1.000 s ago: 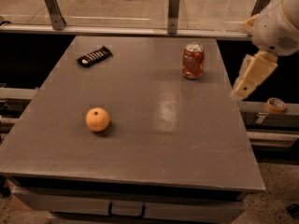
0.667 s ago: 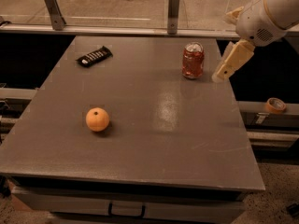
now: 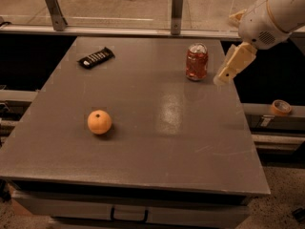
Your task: Move coke can near orange
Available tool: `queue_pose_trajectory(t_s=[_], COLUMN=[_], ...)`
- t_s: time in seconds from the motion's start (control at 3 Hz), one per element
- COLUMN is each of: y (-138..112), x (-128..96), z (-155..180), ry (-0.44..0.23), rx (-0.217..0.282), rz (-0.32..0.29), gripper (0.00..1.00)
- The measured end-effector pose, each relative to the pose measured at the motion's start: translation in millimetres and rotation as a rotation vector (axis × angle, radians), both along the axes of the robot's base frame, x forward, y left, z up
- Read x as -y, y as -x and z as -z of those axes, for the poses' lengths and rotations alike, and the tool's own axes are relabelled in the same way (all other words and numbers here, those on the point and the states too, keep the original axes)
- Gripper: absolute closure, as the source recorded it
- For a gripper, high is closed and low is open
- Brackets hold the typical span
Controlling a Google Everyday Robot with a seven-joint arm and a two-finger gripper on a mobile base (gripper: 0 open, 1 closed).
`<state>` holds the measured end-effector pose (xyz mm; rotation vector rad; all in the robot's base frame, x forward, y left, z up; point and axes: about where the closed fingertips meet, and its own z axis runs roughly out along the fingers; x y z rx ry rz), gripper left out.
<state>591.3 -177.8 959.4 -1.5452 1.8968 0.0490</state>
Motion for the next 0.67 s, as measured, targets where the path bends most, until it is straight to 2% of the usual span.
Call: queue_pose_trajectory(t_s=[0.33,0.67], y=[-13.3,-37.2], x=[-8.0,-23.5], z=[18.7,40.0], ry=[-0.09,-0.213], rx=[-0.022,-0.032], rz=[0.023,0.053], gripper=[0.0,0.0])
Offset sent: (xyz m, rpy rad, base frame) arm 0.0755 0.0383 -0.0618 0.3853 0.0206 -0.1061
